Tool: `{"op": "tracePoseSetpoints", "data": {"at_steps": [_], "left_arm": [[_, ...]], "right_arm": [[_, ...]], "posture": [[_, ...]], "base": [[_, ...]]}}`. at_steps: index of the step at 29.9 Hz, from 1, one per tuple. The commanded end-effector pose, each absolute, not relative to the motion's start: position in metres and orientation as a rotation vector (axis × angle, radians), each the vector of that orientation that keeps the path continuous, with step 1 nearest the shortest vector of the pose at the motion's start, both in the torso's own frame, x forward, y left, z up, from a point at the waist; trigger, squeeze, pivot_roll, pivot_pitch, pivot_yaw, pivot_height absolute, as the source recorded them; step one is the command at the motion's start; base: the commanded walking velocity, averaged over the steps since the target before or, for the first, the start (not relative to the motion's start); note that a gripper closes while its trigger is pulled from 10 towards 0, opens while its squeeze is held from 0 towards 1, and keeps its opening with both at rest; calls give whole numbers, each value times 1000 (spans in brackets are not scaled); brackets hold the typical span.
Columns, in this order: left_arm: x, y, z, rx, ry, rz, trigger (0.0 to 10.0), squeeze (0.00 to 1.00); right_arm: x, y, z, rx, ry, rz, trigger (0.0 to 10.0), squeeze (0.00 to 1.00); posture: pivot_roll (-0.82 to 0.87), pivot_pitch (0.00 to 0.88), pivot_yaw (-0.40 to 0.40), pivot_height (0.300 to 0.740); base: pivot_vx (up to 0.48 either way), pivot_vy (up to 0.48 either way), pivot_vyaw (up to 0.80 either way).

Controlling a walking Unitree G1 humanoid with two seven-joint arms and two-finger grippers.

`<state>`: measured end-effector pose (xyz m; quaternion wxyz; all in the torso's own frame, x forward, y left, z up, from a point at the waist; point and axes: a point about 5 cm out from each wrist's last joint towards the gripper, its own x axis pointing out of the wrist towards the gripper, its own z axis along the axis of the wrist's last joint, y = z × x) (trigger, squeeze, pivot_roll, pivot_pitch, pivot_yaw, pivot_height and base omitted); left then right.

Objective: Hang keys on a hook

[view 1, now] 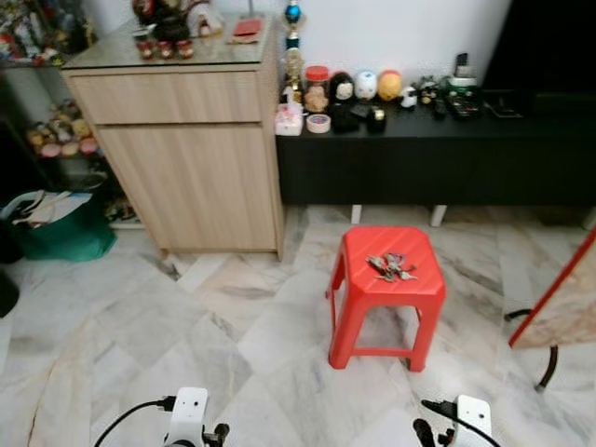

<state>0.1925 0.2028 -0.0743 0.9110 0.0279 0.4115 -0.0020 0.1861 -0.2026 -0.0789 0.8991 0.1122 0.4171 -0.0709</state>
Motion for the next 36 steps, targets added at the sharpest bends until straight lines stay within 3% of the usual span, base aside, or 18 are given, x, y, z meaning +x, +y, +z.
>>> {"op": "tracePoseSetpoints", "data": {"at_steps": [1,36], "left_arm": [[197,199,-73,54,836,-11,10000,0],[198,199,-72,57,837,-17,10000,0]], "right_arm": [[182,-208,-80,238,873,-173,10000,0],[187,-202,-78,236,845,-150,10000,0]], "posture": [[0,29,18,740],[-2,24,22,740]], "base": [[345,0,0],[345,0,0]]}}
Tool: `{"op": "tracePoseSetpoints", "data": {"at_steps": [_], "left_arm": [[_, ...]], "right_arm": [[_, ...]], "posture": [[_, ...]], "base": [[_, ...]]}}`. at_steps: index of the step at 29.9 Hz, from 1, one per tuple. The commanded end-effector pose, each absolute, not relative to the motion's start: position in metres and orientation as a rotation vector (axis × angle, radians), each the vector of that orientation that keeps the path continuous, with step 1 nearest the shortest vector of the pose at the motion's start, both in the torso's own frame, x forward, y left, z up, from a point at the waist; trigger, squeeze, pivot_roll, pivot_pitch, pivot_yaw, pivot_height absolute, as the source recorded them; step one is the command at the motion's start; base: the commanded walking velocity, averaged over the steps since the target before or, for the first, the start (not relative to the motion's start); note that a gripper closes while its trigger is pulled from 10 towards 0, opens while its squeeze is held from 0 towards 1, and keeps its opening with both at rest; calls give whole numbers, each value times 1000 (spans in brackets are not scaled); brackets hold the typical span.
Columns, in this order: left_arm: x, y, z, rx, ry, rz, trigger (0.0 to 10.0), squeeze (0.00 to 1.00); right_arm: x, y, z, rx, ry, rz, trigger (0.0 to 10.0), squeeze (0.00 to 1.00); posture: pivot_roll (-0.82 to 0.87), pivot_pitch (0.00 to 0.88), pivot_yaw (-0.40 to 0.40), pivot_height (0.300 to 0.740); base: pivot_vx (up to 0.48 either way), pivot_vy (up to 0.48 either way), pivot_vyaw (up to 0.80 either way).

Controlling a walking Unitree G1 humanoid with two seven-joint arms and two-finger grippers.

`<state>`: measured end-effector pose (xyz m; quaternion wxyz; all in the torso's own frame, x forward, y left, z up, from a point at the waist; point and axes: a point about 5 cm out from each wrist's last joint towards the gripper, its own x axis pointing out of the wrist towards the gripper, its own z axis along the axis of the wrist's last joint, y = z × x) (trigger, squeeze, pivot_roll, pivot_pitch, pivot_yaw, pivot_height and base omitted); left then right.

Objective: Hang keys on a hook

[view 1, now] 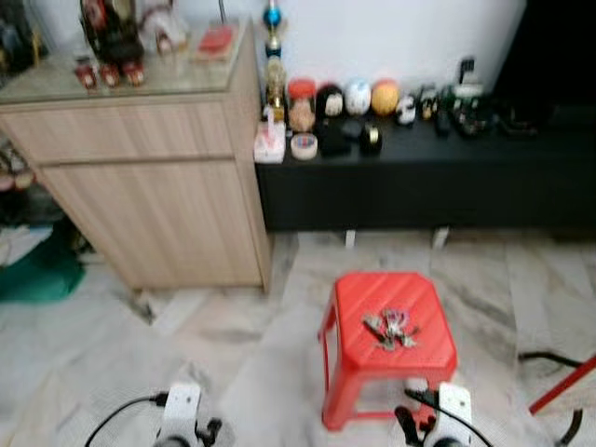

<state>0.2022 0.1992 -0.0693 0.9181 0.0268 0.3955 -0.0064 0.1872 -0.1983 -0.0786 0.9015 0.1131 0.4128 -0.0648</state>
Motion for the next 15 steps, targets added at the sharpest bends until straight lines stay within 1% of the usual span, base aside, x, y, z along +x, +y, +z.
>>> {"op": "tracePoseSetpoints", "data": {"at_steps": [1,3,15], "left_arm": [[197,199,-72,59,839,-19,10000,0],[197,200,-72,69,841,-16,10000,0],[196,207,-71,68,833,-13,10000,0]], "right_arm": [[187,-202,-78,235,845,-149,10000,0],[187,-201,-78,235,845,-147,10000,0],[189,-199,-77,230,836,-120,10000,0]], "posture": [[-2,24,22,740],[9,17,26,740],[-3,0,42,740]], "base": [[330,0,0],[240,0,0],[0,0,0]]}}
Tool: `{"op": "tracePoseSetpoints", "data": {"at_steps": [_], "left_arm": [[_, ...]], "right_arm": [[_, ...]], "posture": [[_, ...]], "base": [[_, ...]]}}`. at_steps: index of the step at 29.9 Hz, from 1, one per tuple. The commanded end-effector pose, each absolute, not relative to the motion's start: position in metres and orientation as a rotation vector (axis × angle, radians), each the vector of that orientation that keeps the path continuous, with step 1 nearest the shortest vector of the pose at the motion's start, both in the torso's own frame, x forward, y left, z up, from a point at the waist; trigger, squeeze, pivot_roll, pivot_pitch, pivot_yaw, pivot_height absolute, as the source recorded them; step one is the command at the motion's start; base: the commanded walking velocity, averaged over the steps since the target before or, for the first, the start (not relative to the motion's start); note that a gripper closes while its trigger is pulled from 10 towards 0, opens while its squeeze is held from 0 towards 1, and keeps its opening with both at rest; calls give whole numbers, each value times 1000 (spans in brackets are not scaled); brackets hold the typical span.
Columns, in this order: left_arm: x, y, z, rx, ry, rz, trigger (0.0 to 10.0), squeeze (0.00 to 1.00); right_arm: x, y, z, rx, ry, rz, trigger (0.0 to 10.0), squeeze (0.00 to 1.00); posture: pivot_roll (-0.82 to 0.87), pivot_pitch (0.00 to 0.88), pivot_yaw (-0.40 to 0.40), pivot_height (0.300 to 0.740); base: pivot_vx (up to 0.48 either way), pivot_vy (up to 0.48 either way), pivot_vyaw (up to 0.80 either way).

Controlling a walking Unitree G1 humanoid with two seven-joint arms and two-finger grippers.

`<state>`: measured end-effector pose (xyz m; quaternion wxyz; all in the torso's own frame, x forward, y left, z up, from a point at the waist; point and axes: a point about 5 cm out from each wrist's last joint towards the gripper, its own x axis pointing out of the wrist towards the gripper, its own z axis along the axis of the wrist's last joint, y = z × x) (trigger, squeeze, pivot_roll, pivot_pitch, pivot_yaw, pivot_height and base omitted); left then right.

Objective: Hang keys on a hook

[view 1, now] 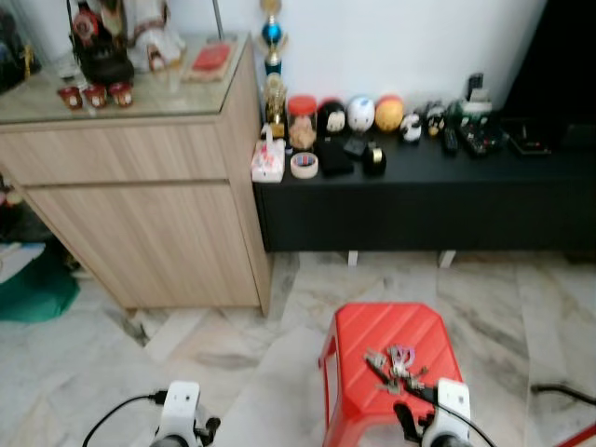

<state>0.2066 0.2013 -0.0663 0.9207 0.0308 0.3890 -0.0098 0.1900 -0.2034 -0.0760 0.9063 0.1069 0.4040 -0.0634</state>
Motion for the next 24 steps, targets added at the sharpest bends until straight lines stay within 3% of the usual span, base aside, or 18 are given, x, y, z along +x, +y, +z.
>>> {"op": "tracePoseSetpoints", "data": {"at_steps": [1,11,18,24], "left_arm": [[196,207,-71,68,832,-15,10000,0],[200,201,-70,71,824,-28,10000,0],[201,200,-69,57,807,-16,10000,0],[219,199,-57,80,718,-52,10000,0]], "right_arm": [[190,-199,-77,228,835,-117,10000,0],[191,-201,-76,189,838,-96,10000,0],[194,-203,-74,204,819,-102,10000,0],[205,-199,-67,167,775,-30,10000,0]], "posture": [[-5,0,41,740],[-4,6,29,740],[-5,17,23,740],[-6,23,23,740]], "base": [[0,0,0],[0,-323,0],[0,-393,329],[0,0,0]]}}
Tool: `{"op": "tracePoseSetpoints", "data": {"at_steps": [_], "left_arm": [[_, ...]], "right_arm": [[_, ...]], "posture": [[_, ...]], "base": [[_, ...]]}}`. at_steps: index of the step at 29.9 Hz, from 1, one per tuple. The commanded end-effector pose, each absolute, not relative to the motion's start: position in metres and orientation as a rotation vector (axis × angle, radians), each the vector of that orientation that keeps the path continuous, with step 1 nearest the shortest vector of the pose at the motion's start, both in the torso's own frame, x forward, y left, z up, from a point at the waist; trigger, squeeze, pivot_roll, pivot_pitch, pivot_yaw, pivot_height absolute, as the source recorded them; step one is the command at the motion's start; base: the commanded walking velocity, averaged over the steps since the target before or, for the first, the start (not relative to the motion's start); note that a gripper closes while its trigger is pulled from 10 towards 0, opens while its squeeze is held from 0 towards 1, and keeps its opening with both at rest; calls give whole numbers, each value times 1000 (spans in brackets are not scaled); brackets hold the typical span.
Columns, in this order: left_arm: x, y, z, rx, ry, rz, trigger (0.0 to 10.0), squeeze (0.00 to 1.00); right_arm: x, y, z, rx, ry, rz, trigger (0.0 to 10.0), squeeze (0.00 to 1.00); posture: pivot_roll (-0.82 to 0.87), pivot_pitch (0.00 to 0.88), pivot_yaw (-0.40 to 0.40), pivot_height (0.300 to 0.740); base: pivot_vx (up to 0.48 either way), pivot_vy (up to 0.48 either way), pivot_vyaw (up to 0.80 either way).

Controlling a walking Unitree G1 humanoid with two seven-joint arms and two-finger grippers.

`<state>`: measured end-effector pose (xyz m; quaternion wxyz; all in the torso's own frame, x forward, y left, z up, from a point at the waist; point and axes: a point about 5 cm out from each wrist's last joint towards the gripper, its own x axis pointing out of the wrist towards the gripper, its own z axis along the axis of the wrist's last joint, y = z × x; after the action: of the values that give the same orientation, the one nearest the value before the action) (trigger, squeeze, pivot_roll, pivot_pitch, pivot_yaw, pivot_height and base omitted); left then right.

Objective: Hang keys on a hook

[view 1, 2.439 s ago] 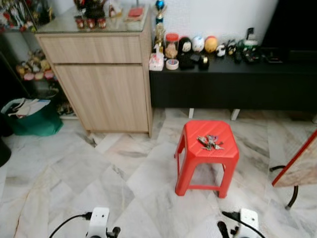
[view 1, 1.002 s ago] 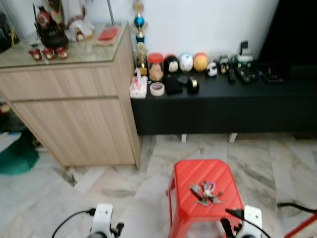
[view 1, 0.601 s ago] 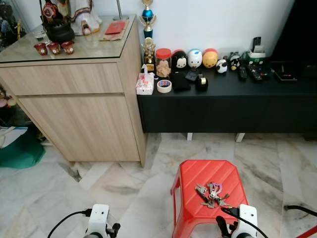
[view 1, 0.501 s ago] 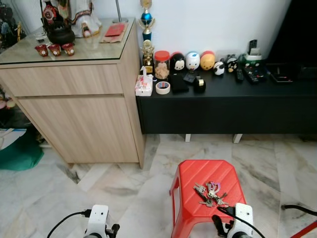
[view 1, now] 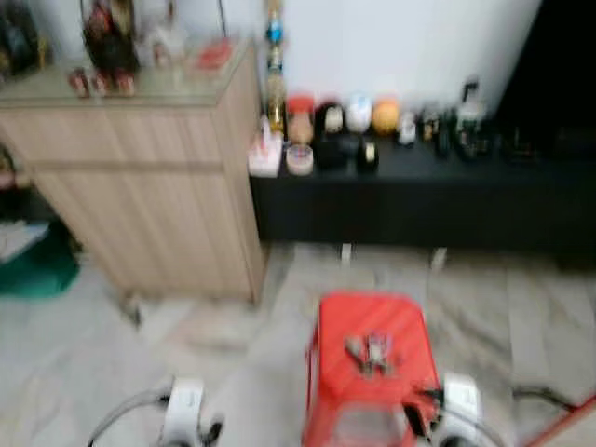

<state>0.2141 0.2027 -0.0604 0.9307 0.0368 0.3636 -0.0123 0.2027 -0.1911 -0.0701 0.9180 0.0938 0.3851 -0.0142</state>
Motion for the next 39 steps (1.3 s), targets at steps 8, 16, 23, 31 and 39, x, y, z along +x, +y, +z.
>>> {"op": "tracePoseSetpoints", "data": {"at_steps": [8,16,23,31,39], "left_arm": [[263,196,-16,56,419,-74,10000,0],[276,182,24,55,122,-143,10000,0],[276,185,52,28,-35,-99,10000,0],[280,191,62,19,-24,-99,10000,0],[281,192,65,10,-18,-103,10000,0]], "right_arm": [[255,-193,-29,109,509,63,10000,0],[285,-185,15,82,204,96,10000,0],[273,-191,29,70,83,38,10000,0],[271,-195,33,75,104,12,10000,0],[275,-192,36,66,93,29,10000,0]], "posture": [[-14,33,21,740],[-30,44,16,740],[-17,59,4,740],[-30,47,11,740],[-26,32,16,691]], "base": [[0,0,0],[0,0,0],[0,0,0],[0,0,0],[0,0,0]]}}
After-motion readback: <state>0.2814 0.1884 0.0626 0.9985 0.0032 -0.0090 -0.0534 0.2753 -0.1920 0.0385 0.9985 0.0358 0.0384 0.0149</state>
